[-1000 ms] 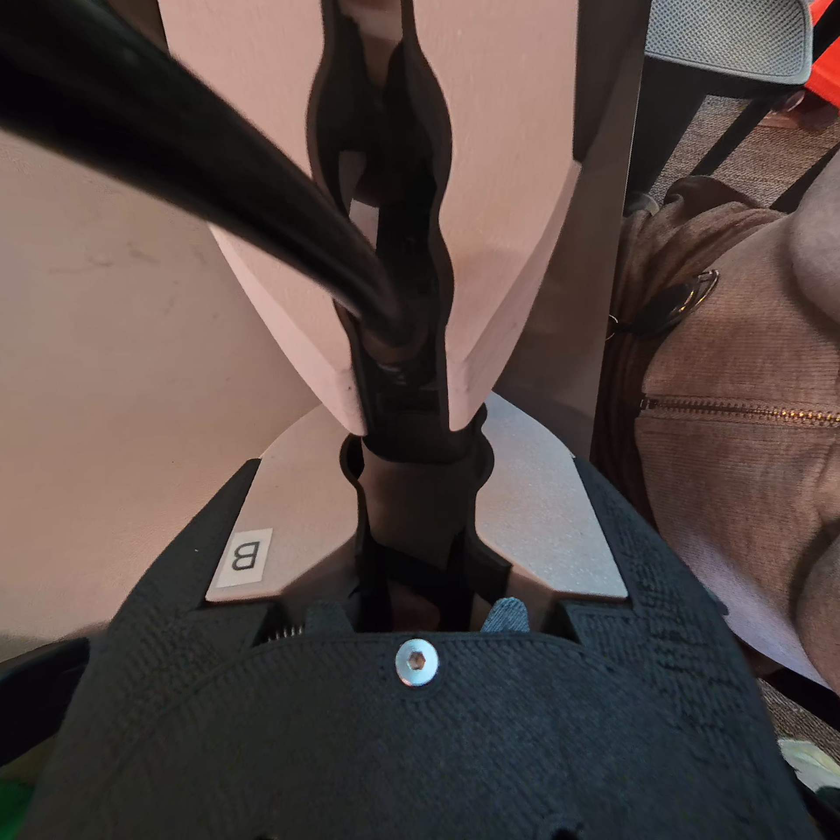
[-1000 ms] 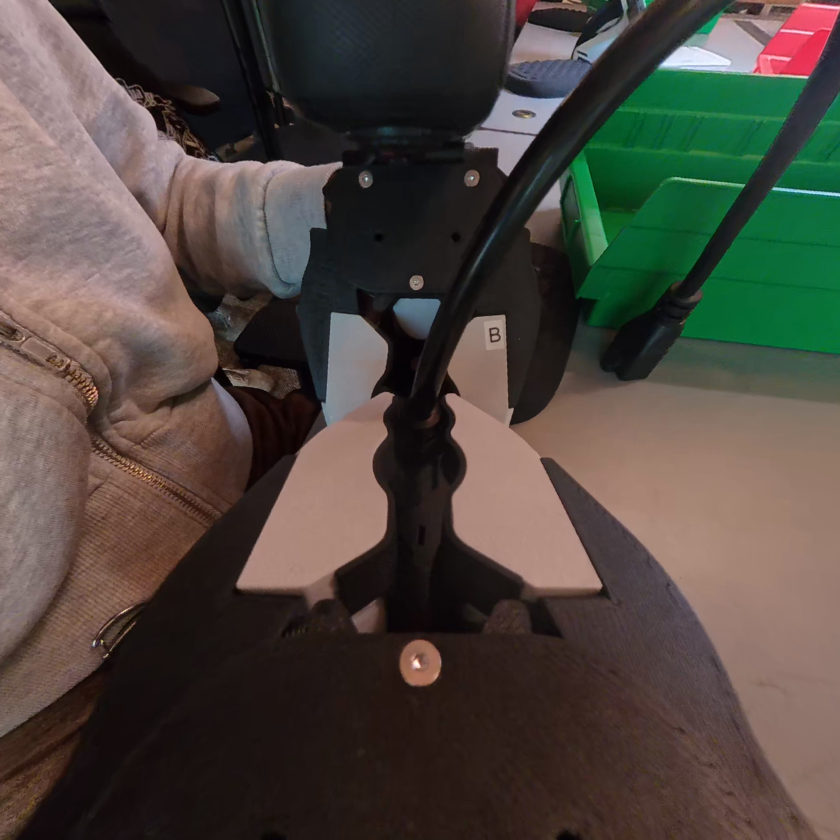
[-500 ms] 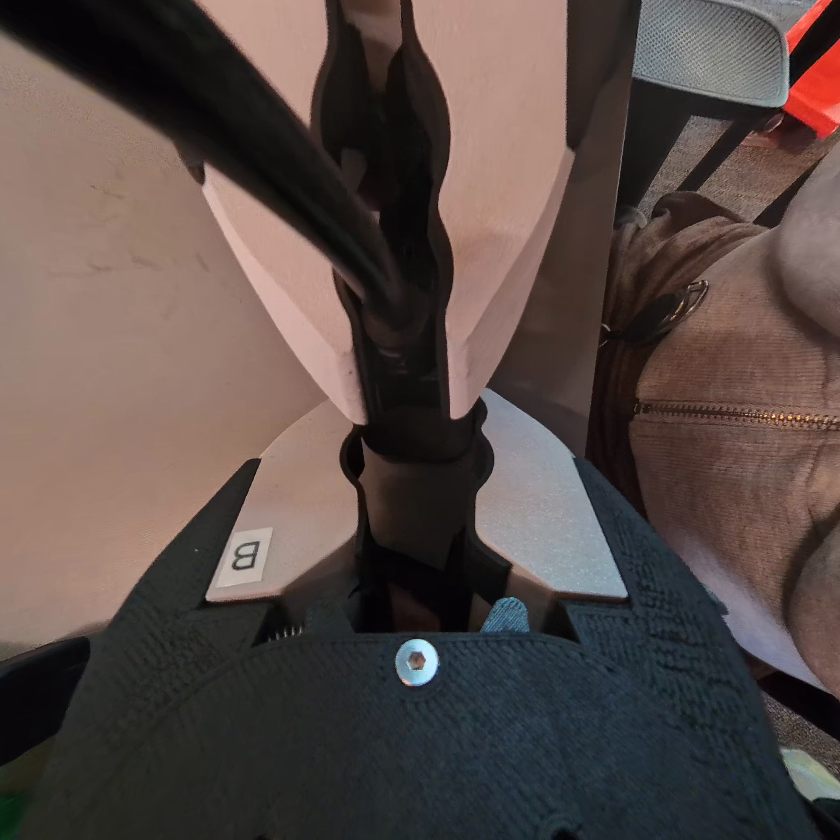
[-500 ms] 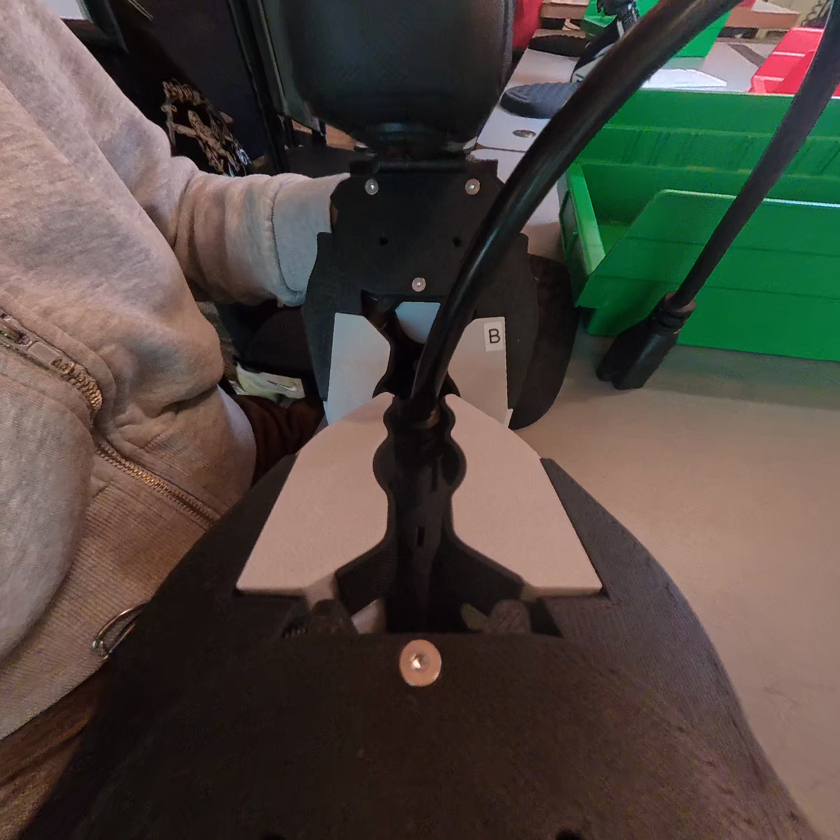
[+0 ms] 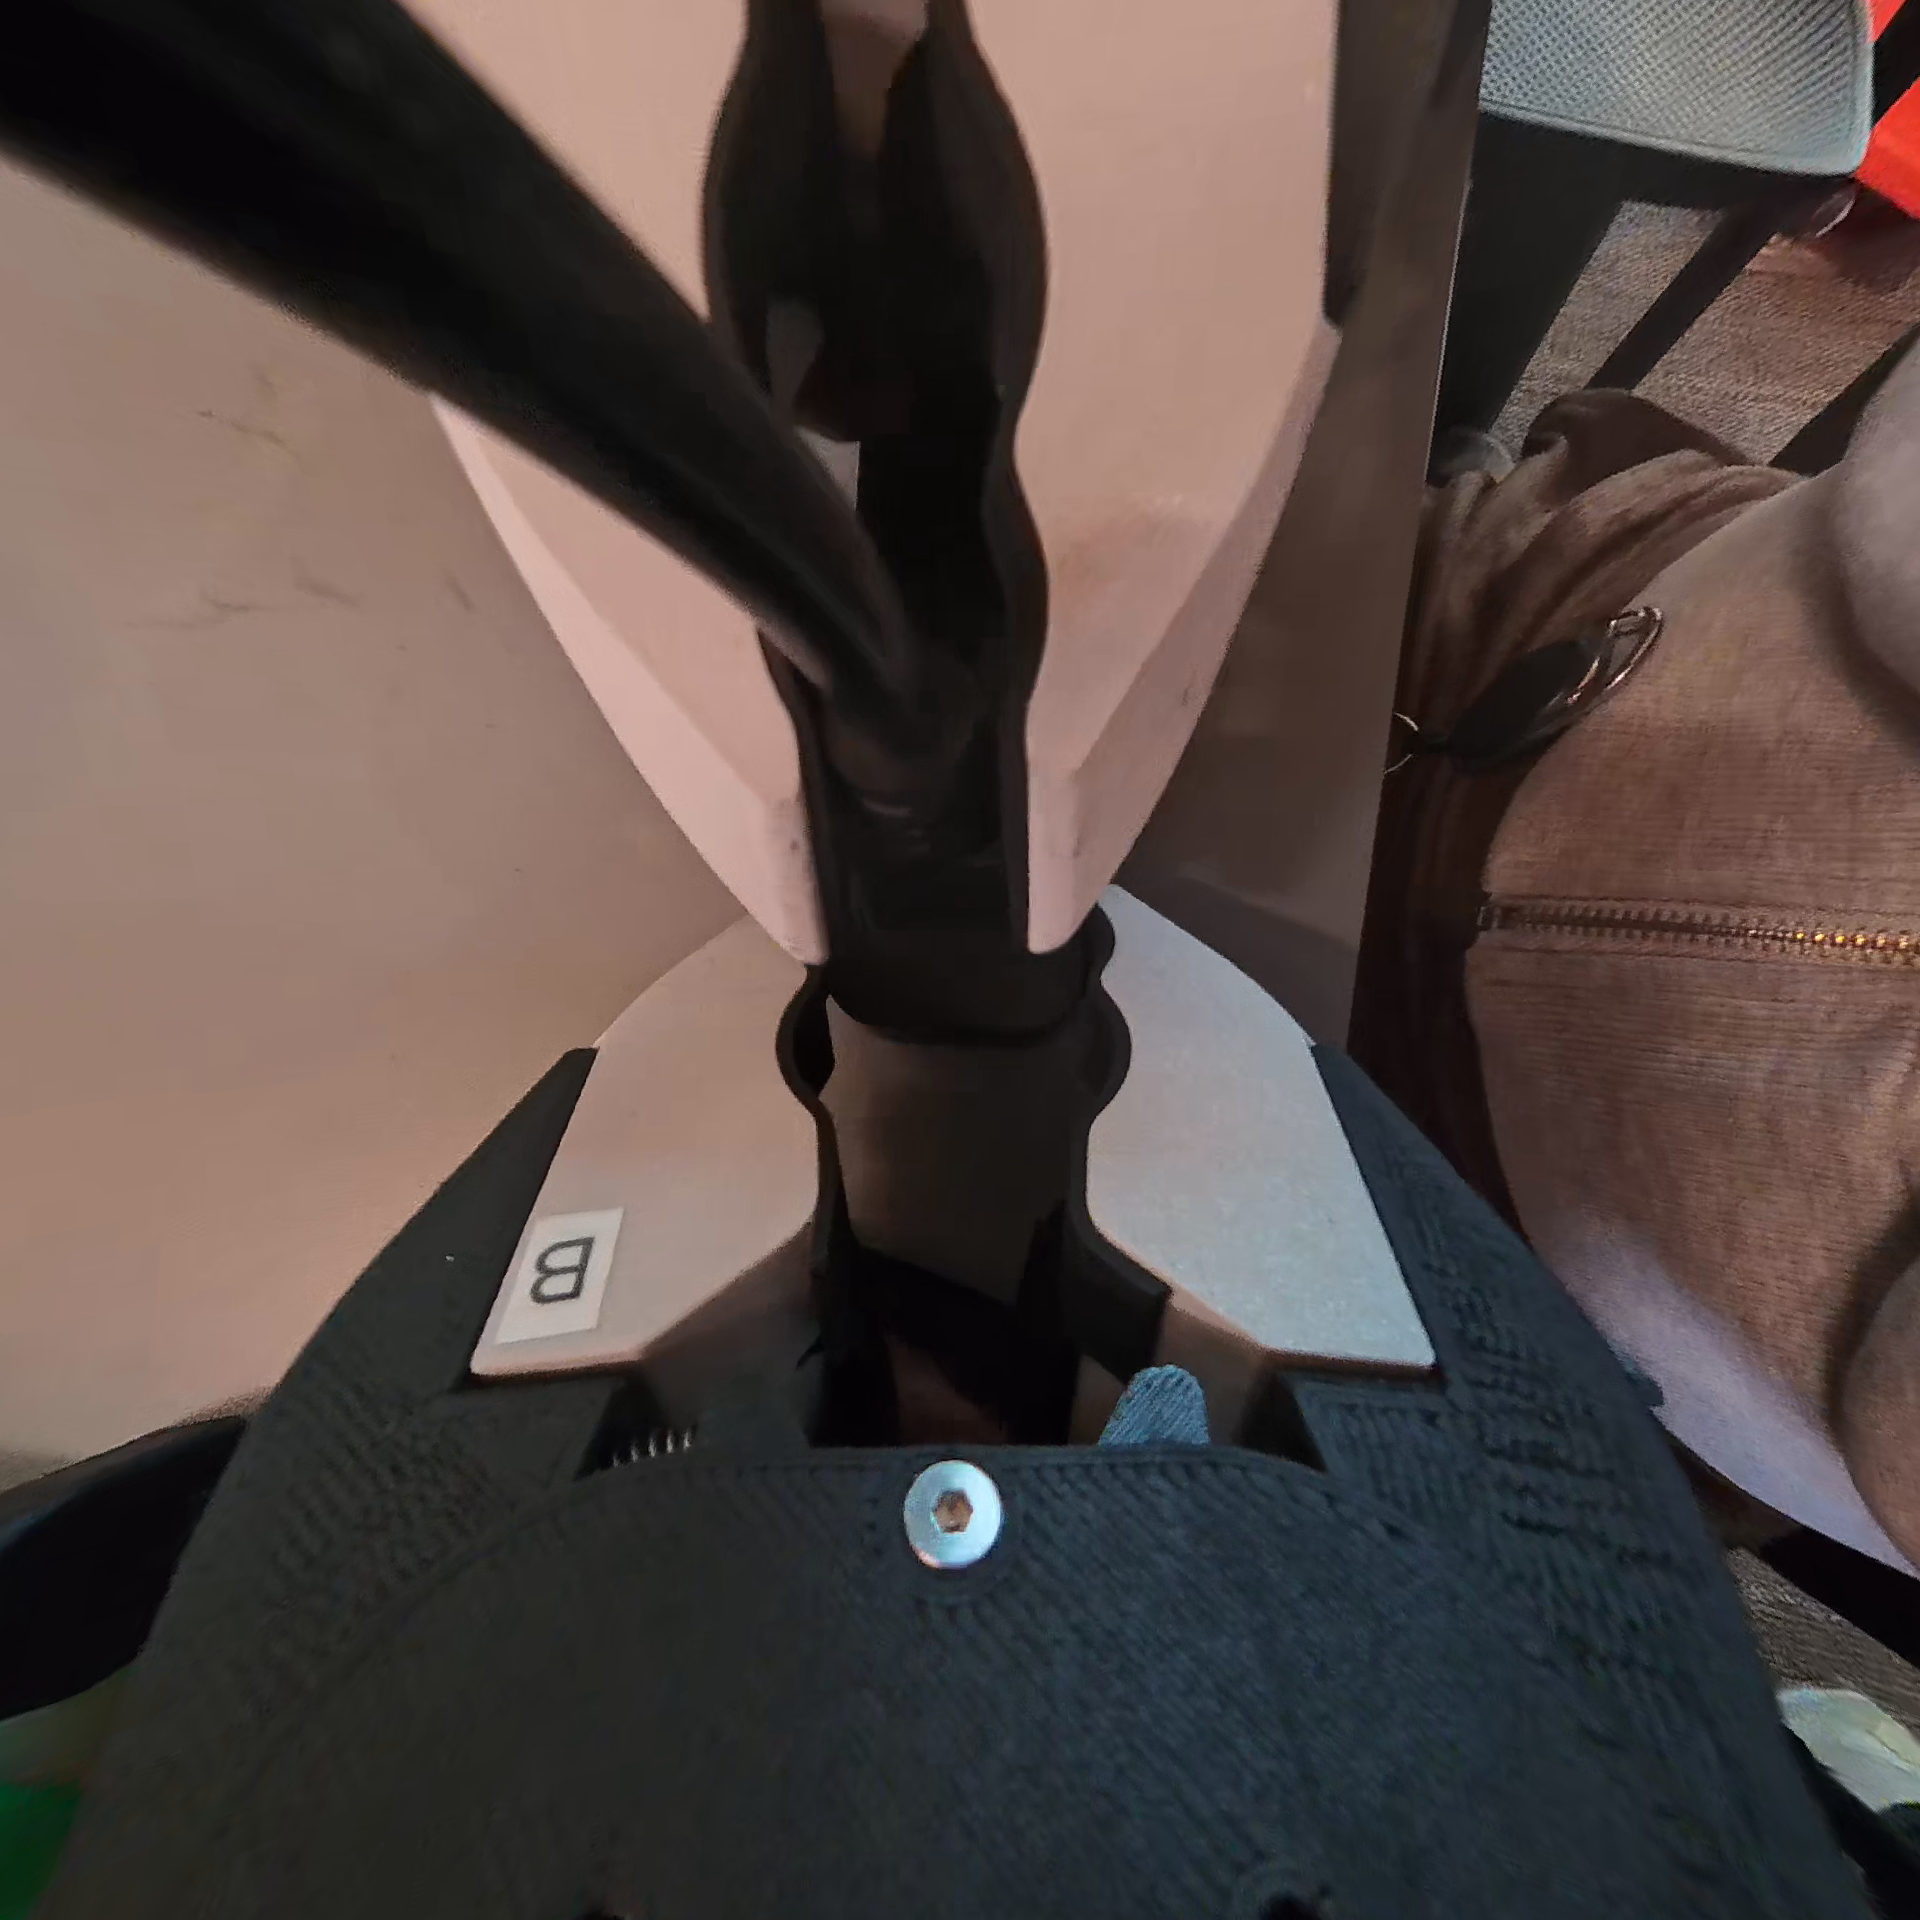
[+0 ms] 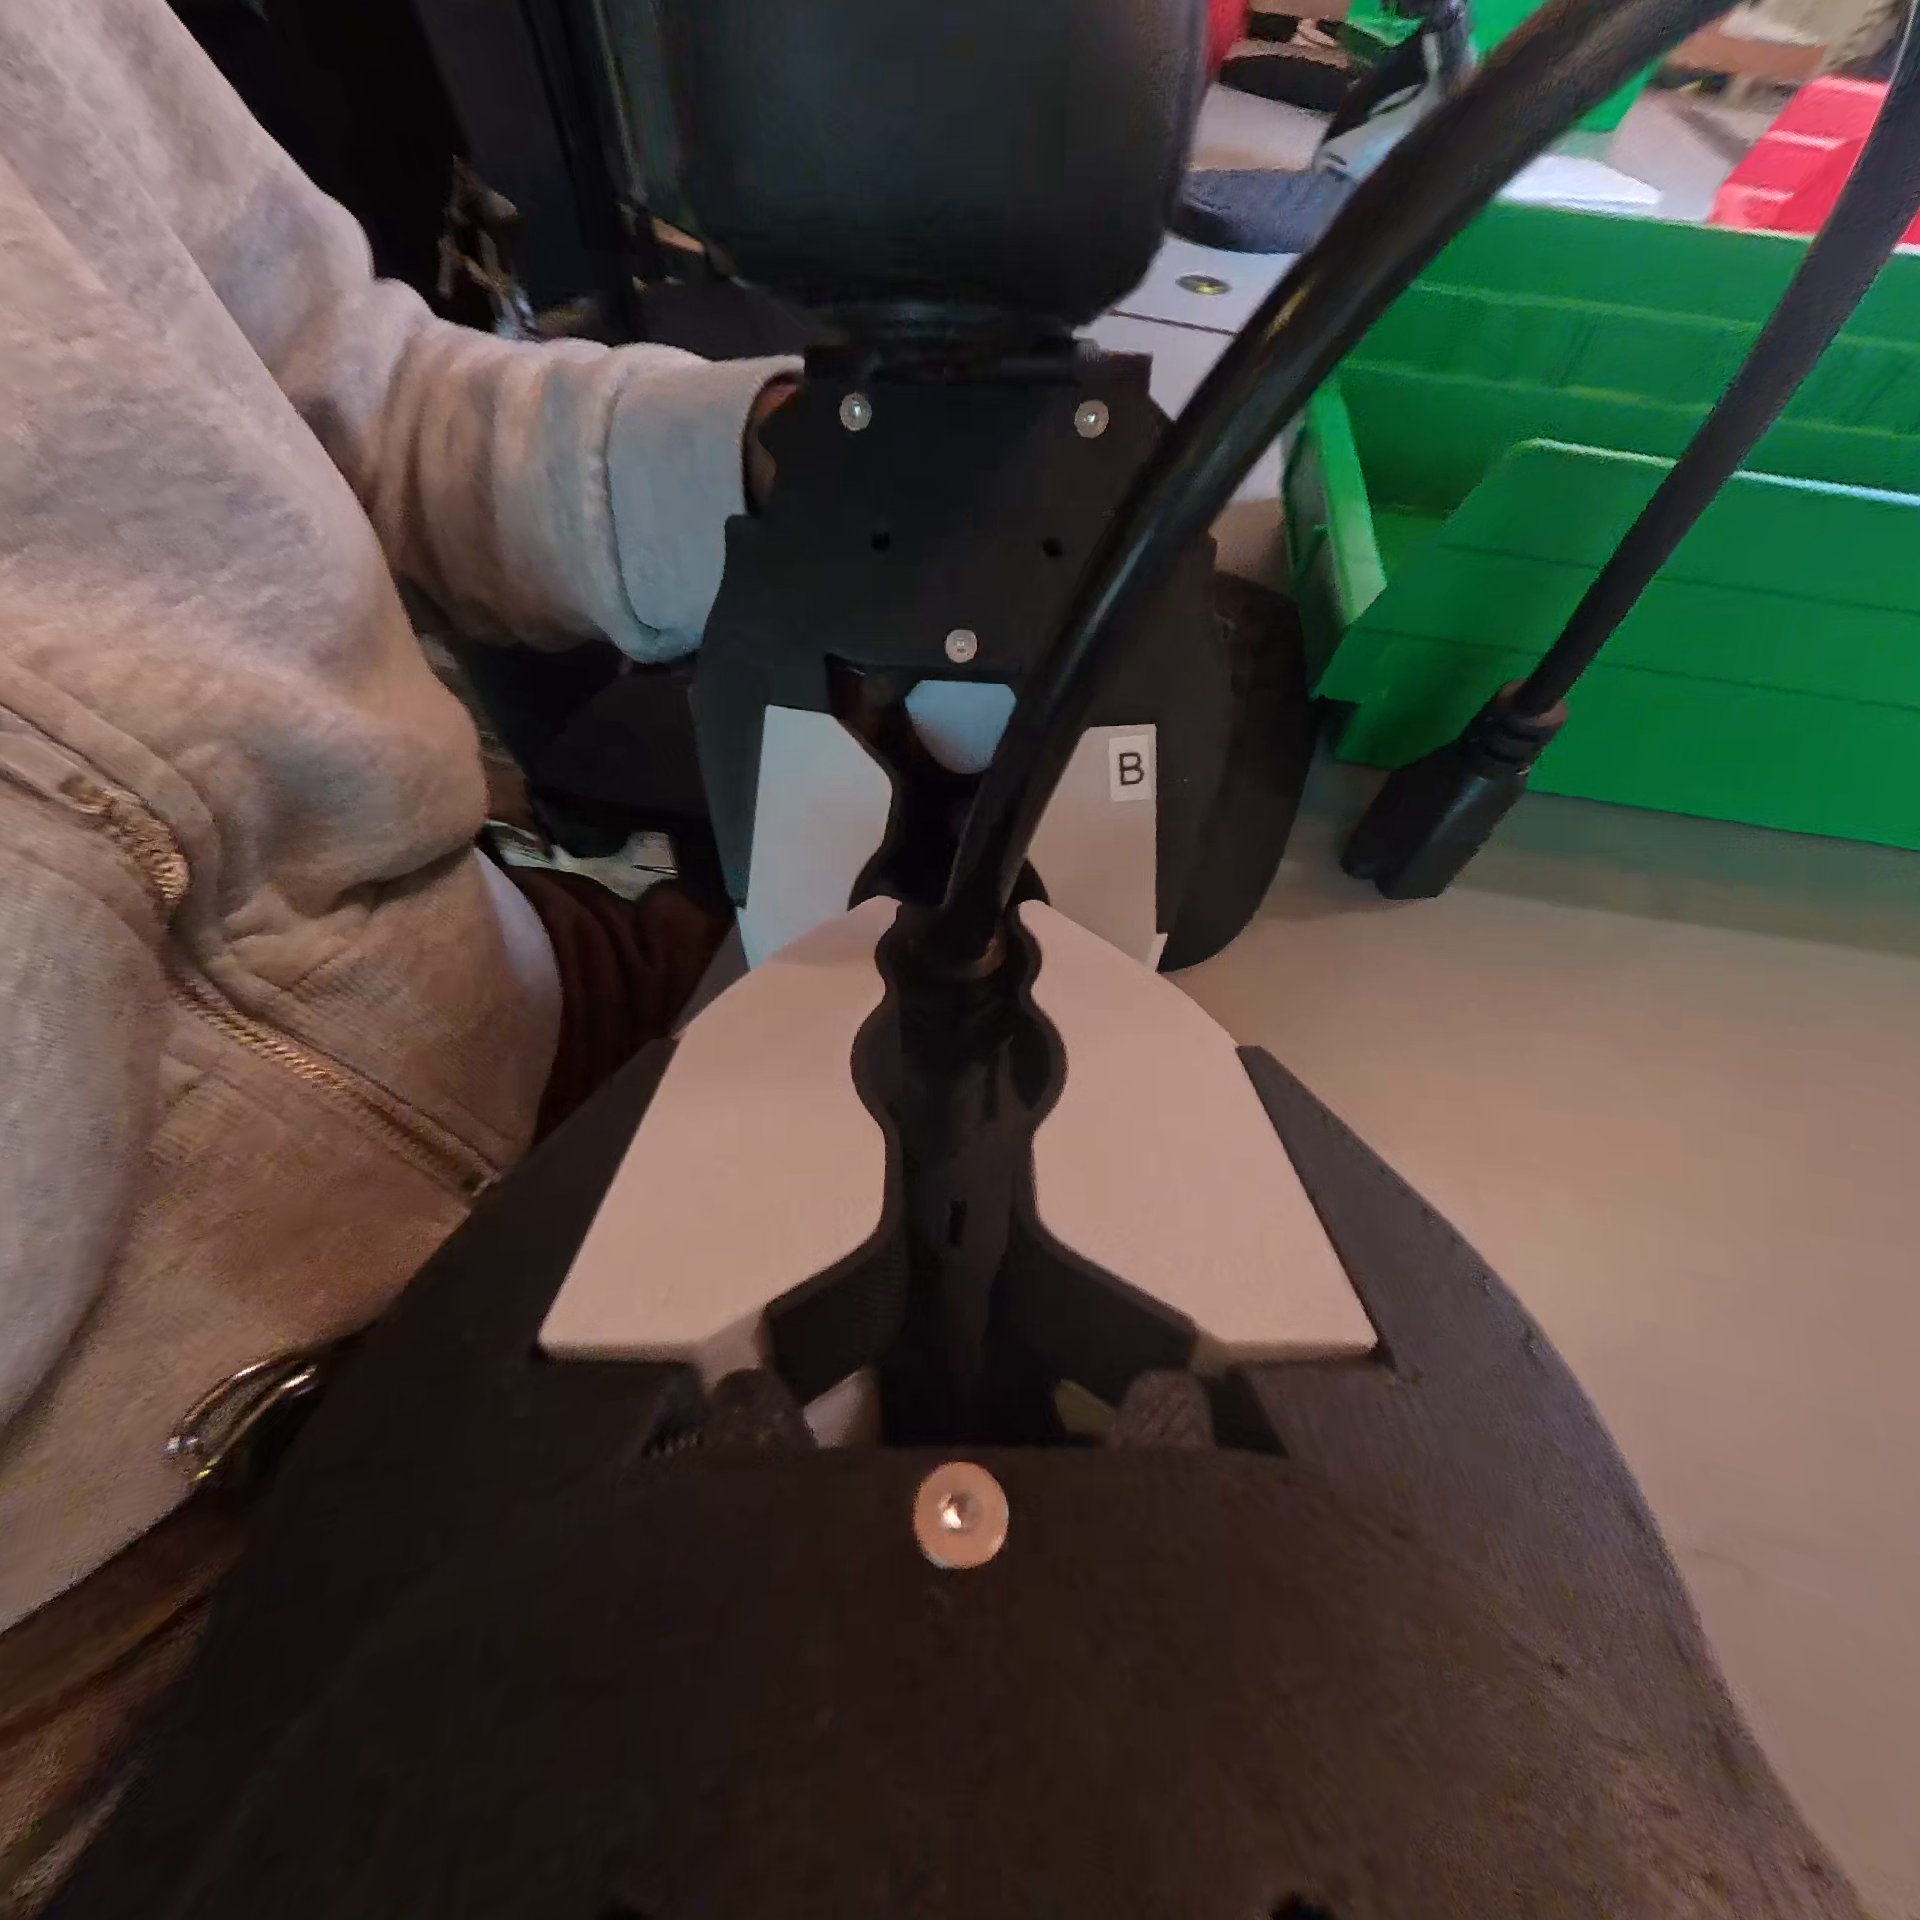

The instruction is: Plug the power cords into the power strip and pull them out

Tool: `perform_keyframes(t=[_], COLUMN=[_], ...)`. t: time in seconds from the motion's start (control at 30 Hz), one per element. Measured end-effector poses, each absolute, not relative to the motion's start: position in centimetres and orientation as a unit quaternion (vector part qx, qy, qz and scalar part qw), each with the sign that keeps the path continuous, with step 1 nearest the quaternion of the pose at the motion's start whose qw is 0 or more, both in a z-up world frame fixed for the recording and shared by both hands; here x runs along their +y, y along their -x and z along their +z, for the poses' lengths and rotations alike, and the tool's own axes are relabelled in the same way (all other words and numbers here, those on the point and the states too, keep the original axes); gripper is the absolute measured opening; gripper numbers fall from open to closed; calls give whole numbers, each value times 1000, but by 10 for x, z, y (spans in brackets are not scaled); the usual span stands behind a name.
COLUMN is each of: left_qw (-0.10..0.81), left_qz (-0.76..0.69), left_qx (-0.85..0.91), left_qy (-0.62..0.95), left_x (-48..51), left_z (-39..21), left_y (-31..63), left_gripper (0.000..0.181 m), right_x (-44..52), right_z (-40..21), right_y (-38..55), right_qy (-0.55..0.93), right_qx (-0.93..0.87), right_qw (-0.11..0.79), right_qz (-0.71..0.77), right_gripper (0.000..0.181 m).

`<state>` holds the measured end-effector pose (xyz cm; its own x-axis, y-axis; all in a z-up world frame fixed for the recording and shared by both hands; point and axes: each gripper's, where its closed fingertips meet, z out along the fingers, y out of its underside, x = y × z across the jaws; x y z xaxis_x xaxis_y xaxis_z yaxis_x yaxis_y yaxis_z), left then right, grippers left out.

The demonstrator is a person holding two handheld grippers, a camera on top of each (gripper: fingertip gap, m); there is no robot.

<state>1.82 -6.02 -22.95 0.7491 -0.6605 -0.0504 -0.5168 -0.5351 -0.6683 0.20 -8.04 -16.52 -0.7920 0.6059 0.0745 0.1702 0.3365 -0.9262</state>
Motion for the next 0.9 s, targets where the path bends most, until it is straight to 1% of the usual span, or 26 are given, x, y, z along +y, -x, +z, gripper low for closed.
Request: perform_keyframes(t=[0.1,0.23,0.27,0.37,0.57,0.67,0.9], left_qw=[341,343,343,346,334,337,341], left_qz=[-111,-108,-109,-107,-126,-120,-118], left_qx=[335,336,337,339,329,334,331], left_qy=[871,870,870,869,874,872,872], left_x=[-60,-60,-60,-60,-60,-60,-59], left_z=[-230,-230,-230,-230,-231,-231,-230], left_y=[-18,-18,-18,-19,-19,-18,-17], left_gripper=[45,45,45,45,45,45,45], right_x=[-78,-78,-78,-77,-77,-81,-76], right_z=[-169,-167,-165,-165,-167,-166,-164], right_y=[-4,-3,-3,-5,-1,1,-3], right_qy=[260,280,283,286,287,276,280], right_qx=[-800,-787,-783,-781,-787,-800,-781], right_qw=[222,210,200,179,176,196,196], right_qz=[492,508,516,526,517,496,523], right_gripper=[25,20,15,16,16,15,15])
